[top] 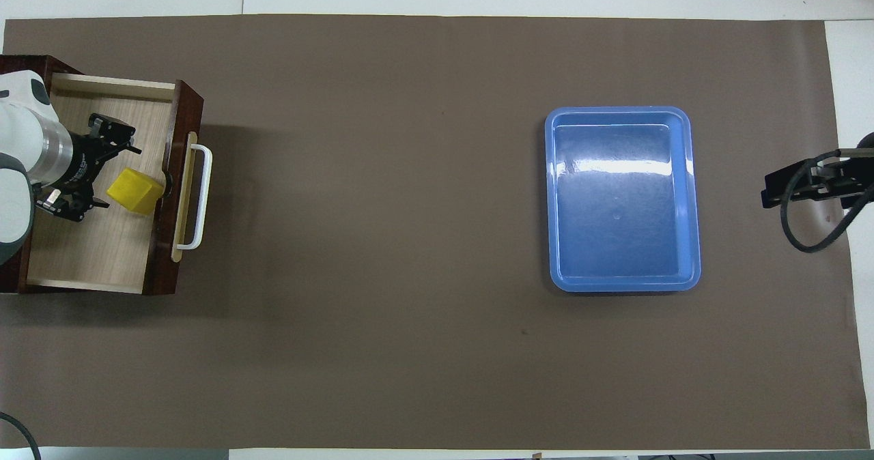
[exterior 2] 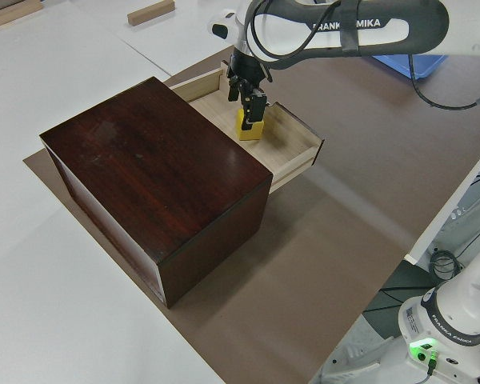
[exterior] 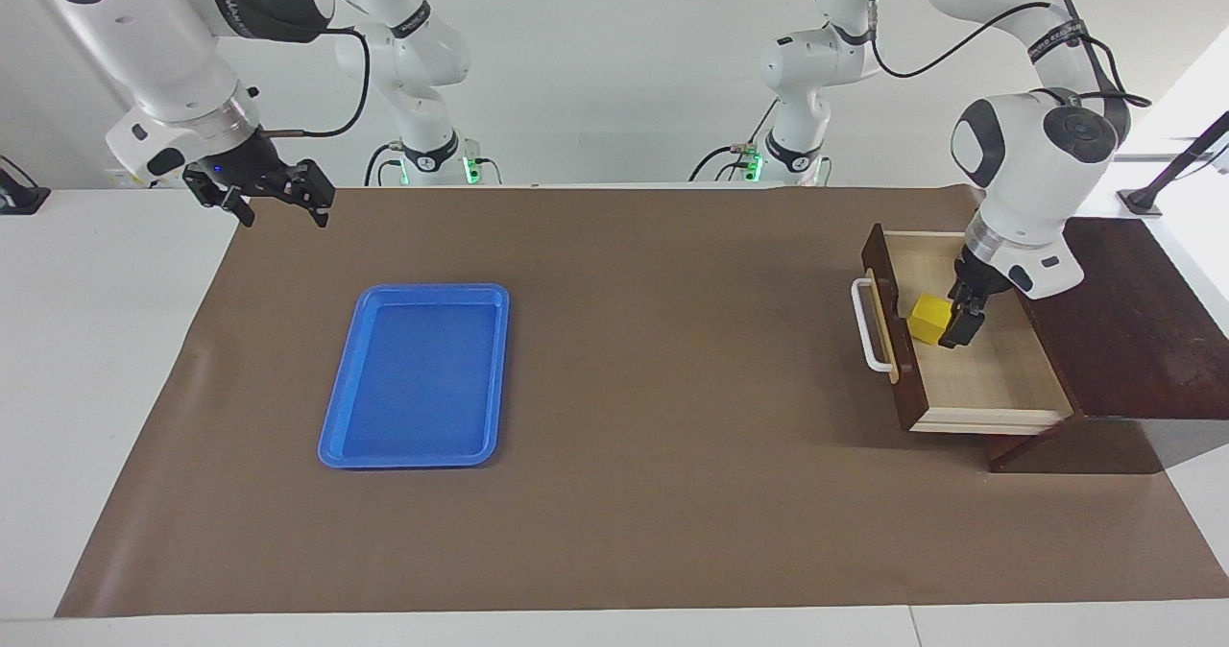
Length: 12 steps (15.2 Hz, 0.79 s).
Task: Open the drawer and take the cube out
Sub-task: 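Grasp the yellow cube in the drawer with the left gripper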
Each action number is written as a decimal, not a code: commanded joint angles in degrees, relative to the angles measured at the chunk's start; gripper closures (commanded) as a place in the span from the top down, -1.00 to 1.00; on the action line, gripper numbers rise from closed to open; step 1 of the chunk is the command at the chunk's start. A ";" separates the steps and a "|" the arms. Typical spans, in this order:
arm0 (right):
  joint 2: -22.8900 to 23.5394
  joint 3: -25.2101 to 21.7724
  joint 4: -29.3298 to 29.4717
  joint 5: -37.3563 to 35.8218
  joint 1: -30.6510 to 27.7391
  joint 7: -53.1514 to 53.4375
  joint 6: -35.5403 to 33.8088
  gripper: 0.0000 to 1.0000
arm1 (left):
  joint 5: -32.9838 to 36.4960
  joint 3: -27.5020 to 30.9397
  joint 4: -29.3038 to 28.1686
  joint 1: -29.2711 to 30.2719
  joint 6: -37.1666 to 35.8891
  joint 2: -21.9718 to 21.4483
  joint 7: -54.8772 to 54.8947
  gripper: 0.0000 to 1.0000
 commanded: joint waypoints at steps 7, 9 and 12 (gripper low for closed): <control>-3.54 0.26 -9.02 8.56 4.27 24.85 1.72 1.00 | -0.47 0.61 -1.56 -0.19 0.54 -1.73 -1.10 -0.95; -3.19 0.26 -10.07 10.93 5.93 29.33 2.07 1.00 | -0.47 0.61 4.04 -0.28 -4.00 0.20 -1.36 -1.00; -2.05 0.26 -11.83 15.50 8.04 37.68 4.96 1.00 | -1.08 0.25 14.51 -1.85 -12.80 1.79 -1.71 -1.00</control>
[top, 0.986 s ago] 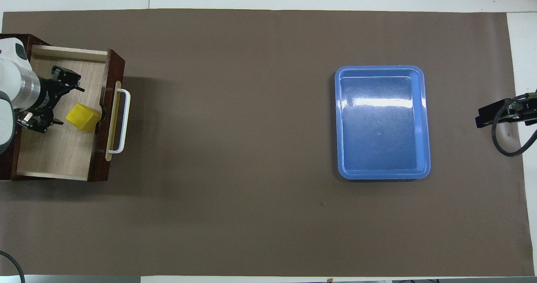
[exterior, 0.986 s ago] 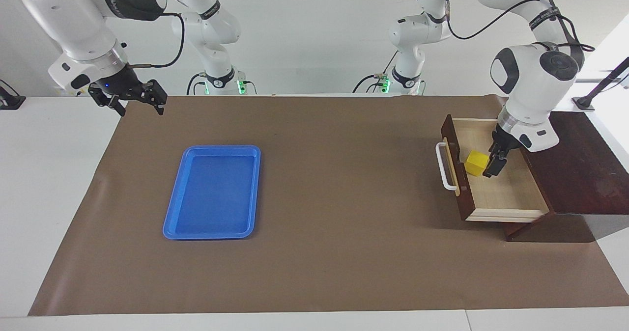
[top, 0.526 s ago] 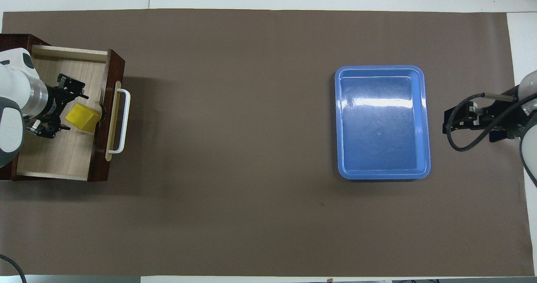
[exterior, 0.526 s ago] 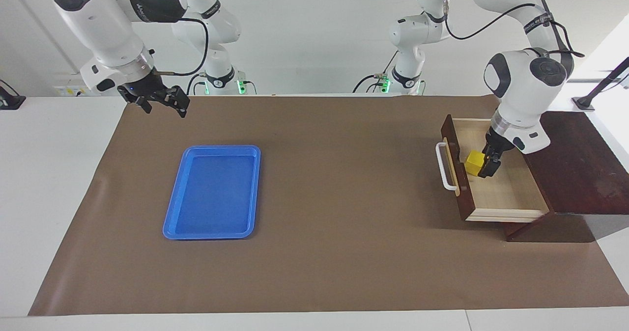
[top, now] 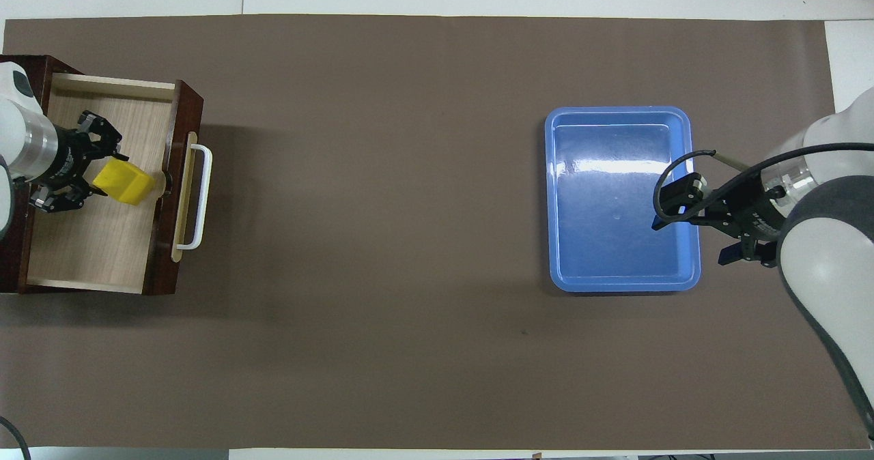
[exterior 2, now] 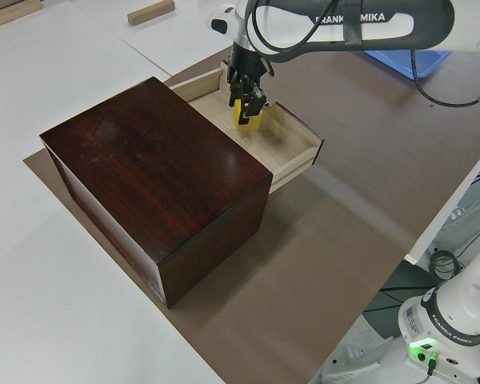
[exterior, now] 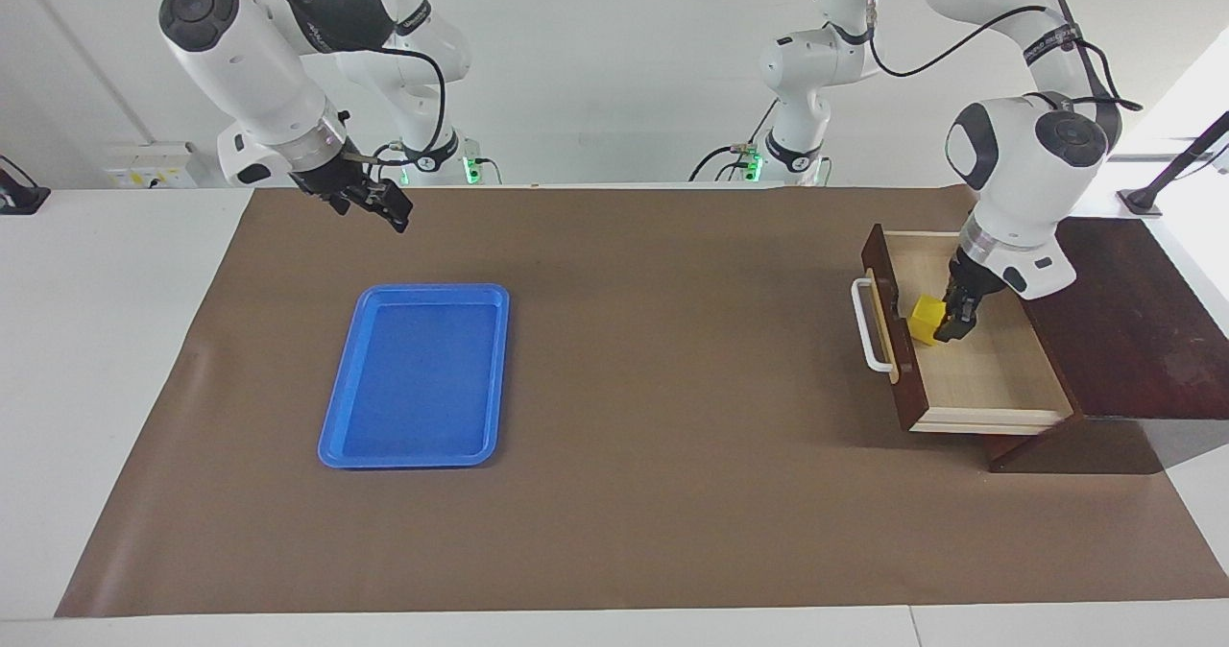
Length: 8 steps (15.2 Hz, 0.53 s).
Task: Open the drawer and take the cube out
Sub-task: 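Grasp the yellow cube in the drawer with the left gripper, then lift the yellow cube with the left gripper while the right gripper approaches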
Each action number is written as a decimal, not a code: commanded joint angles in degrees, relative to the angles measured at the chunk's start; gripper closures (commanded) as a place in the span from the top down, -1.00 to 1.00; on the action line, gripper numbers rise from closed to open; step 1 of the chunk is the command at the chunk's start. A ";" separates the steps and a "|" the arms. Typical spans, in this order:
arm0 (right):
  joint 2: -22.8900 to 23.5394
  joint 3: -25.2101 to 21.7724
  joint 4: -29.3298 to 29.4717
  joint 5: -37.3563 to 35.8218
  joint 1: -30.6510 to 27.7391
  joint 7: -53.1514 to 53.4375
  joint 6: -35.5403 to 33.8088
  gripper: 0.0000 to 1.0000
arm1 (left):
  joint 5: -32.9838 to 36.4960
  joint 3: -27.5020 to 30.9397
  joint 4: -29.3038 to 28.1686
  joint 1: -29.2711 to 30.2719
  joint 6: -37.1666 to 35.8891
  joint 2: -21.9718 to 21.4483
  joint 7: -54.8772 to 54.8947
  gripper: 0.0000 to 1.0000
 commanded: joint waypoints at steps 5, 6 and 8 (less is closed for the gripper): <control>1.52 0.05 -7.69 11.14 5.94 18.39 12.44 1.00 | -4.54 0.03 7.15 -9.97 -6.36 -0.49 -18.47 -1.00; 1.87 0.05 -9.01 12.54 7.26 20.59 15.43 1.00 | -4.55 0.03 7.15 -12.17 -6.44 -0.50 -24.80 -1.00; 3.63 0.05 -10.69 15.53 9.99 24.11 21.15 1.00 | -4.55 -0.06 7.15 -15.69 -6.27 -0.41 -36.92 -1.00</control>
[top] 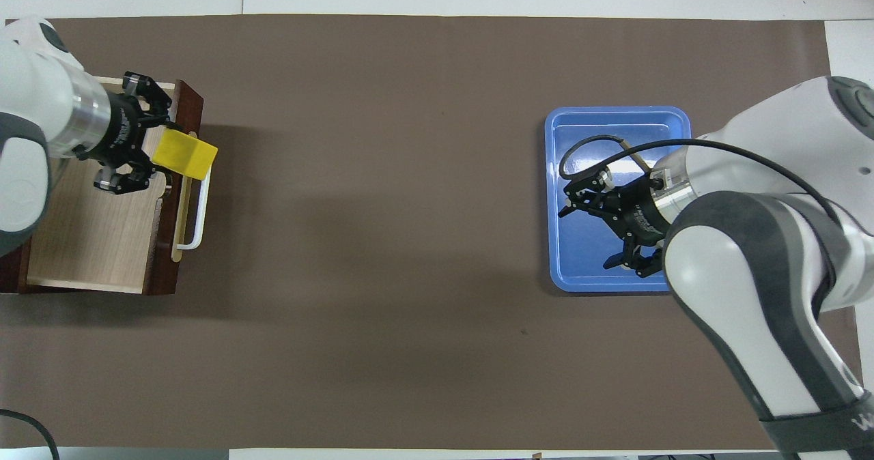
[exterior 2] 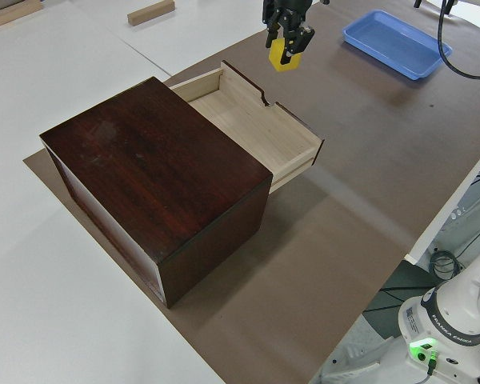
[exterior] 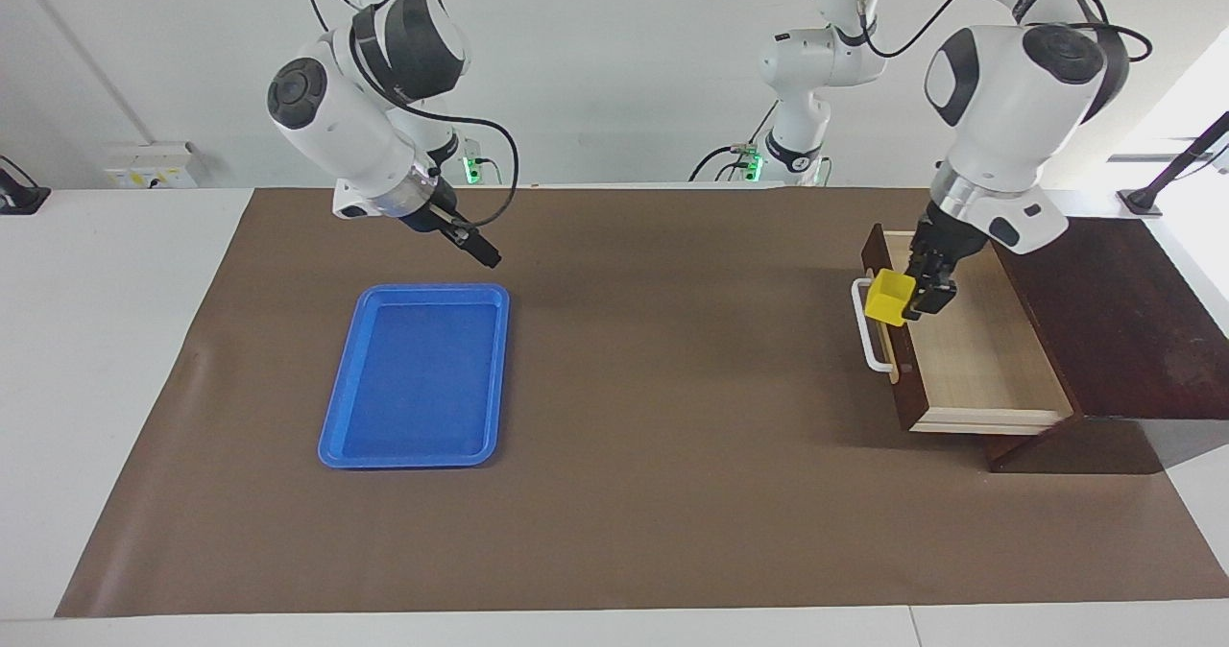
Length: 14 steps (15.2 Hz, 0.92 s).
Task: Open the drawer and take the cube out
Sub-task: 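Lift the yellow cube with the left gripper while the right gripper approaches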
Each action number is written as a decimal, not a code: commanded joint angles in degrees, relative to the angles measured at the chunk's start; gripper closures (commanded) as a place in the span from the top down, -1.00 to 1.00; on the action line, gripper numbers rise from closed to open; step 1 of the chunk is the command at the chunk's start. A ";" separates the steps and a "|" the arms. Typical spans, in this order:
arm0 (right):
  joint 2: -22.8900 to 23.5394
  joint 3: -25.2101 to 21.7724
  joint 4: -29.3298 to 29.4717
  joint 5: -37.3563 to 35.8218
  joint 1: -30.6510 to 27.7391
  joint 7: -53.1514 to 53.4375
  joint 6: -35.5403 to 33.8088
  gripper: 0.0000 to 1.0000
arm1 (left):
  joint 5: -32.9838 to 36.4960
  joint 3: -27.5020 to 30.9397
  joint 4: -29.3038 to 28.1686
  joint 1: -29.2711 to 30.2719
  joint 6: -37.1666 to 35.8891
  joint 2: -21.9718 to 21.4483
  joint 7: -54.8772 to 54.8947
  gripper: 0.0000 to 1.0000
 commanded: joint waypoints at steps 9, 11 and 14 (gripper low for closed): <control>3.28 -0.13 -10.87 18.93 11.62 13.09 25.31 1.00 | -5.05 0.77 -6.68 -16.97 3.64 -0.01 -48.50 -1.00; 3.37 -0.13 -11.76 20.09 12.76 13.09 25.41 1.00 | -5.05 0.77 -7.74 -20.30 4.87 -0.10 -52.48 -1.00; 3.72 -0.13 -11.94 22.28 13.12 13.09 24.71 1.00 | -4.96 0.86 -10.29 -24.70 8.21 -0.27 -57.05 -1.00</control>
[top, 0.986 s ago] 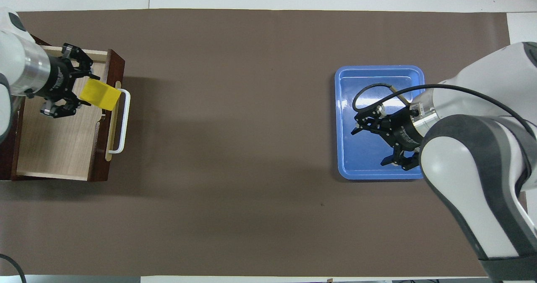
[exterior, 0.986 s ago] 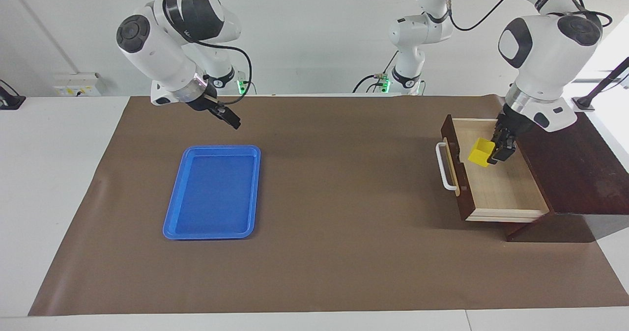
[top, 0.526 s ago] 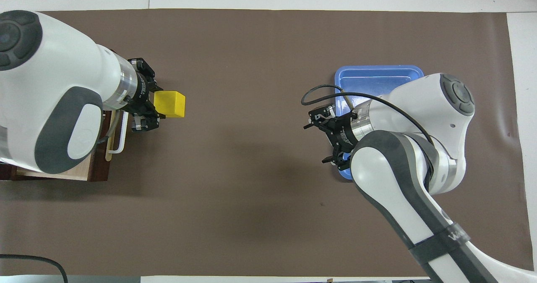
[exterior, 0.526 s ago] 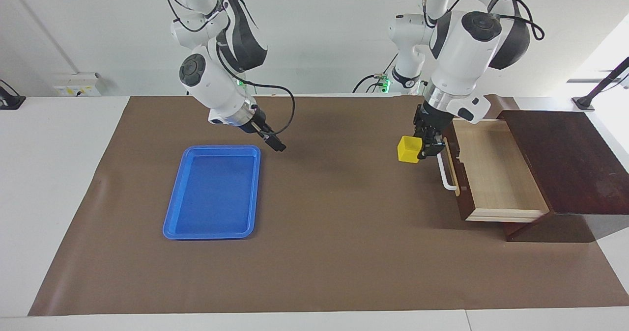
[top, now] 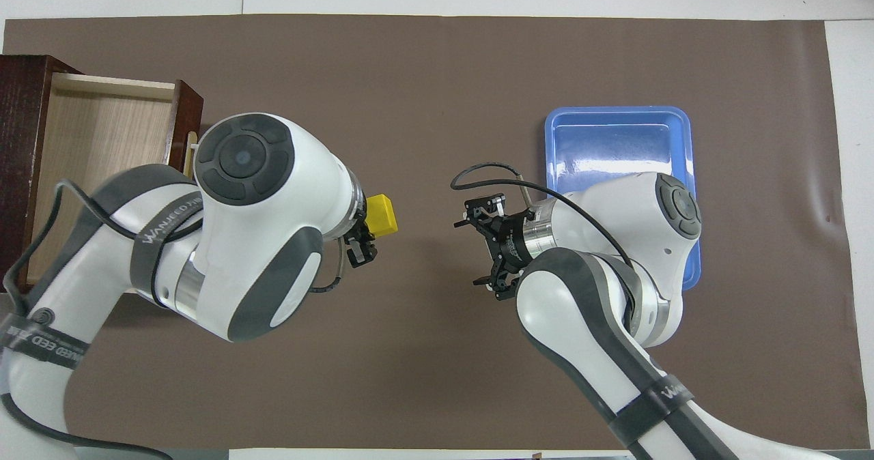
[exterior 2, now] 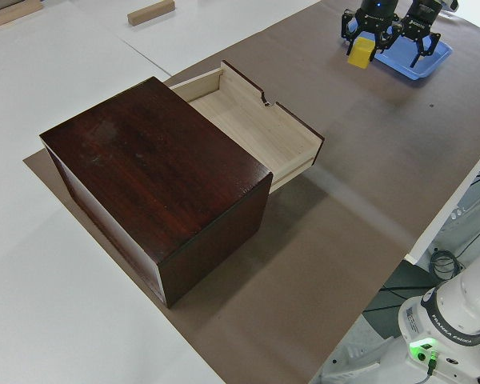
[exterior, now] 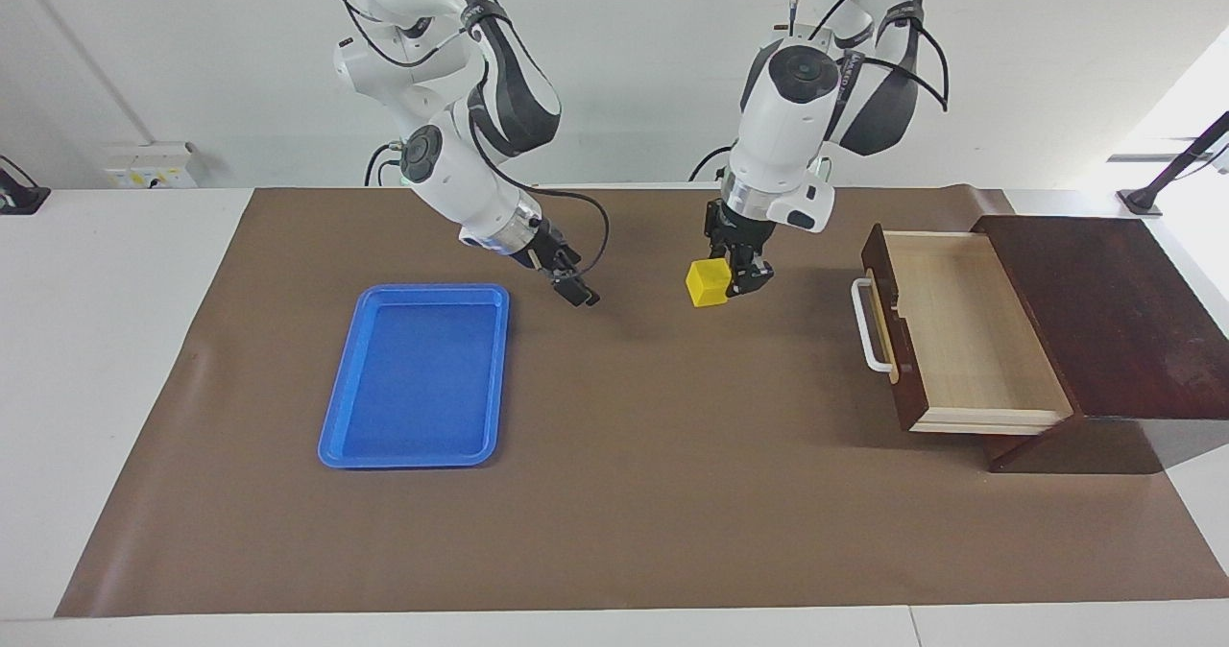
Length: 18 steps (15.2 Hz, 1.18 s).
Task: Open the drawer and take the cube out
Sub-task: 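Lift the yellow cube with the left gripper while the right gripper approaches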
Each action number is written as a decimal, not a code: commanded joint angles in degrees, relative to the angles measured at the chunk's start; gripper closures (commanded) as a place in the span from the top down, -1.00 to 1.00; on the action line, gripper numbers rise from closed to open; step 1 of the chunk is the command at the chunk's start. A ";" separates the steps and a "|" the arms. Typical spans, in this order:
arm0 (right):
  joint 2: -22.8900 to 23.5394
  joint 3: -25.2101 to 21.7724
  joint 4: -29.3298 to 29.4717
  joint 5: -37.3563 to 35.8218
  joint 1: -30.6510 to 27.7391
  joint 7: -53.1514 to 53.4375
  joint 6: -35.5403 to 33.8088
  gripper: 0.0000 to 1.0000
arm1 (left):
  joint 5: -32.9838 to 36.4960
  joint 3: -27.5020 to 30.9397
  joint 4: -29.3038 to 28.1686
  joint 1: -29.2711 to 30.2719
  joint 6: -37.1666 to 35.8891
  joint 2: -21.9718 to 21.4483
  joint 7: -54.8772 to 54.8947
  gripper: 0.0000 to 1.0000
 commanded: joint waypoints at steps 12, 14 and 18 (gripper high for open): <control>3.16 -0.28 1.51 12.97 -0.47 0.69 -0.66 1.00 | -0.73 1.14 -8.58 -6.52 8.77 -3.32 -3.58 -1.00; 1.31 -0.28 0.80 12.97 -0.38 1.39 -1.00 1.00 | -0.73 1.14 -8.23 -6.52 9.21 -3.23 -3.58 -1.00; -0.63 -0.28 -0.16 12.97 1.55 3.68 -0.92 1.00 | -0.56 1.14 -8.22 -6.43 9.30 -2.79 -3.67 -1.00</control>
